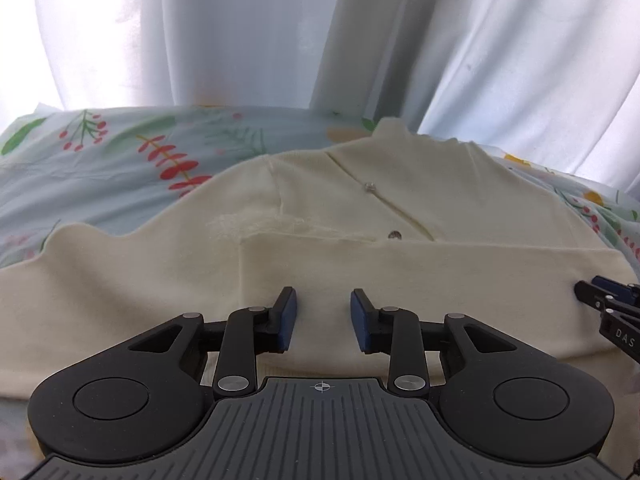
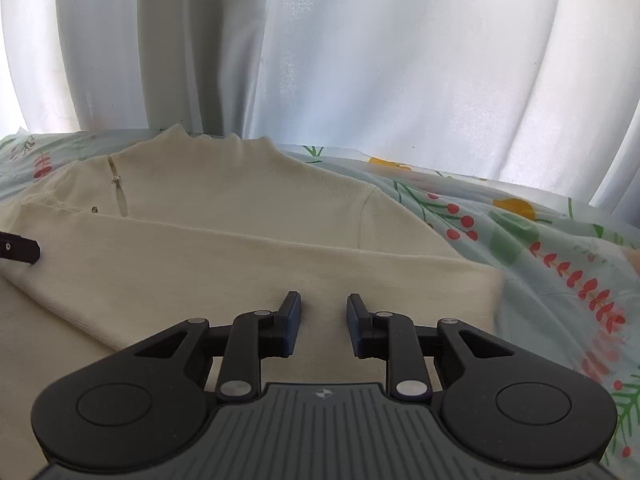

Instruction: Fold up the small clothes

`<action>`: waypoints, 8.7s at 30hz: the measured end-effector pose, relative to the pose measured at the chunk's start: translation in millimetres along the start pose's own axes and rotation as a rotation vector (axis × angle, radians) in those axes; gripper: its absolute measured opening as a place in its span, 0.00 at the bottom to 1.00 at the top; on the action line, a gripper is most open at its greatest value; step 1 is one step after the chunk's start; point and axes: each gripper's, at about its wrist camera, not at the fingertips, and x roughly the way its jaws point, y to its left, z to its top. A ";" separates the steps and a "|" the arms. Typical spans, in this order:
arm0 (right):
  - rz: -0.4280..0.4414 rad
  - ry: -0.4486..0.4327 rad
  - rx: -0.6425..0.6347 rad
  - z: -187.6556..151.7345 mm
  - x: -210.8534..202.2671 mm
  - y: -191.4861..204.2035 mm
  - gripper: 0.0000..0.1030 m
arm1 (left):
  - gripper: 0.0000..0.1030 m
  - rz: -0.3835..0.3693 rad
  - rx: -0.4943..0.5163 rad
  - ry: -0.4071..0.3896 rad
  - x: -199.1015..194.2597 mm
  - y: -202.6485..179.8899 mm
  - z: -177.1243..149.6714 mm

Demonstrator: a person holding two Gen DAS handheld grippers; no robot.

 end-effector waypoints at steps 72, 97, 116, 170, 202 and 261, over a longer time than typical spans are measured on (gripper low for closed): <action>0.136 0.039 0.209 -31.5 -85.4 12.0 0.30 | 0.08 0.062 -0.627 -0.376 -157.2 214.3 -20.4; 0.487 0.120 0.278 14.3 -0.4 26.6 0.57 | 0.52 -0.071 -0.140 -0.038 -74.9 49.7 -50.6; 0.249 -0.065 0.377 16.8 -40.9 -37.1 0.06 | 0.49 -0.001 -0.240 -0.037 -68.4 73.3 -42.9; 0.305 0.134 1.031 -63.8 -12.9 -110.7 0.07 | 0.38 -0.183 -0.279 0.025 -35.4 40.1 -16.1; 0.310 0.139 0.816 -31.9 -7.0 -100.4 0.25 | 0.50 -0.077 -0.092 0.021 -41.7 -2.2 9.5; 0.342 0.401 0.379 -216.8 -236.4 -78.8 0.33 | 0.51 -0.046 -0.183 0.334 -209.0 62.5 -212.6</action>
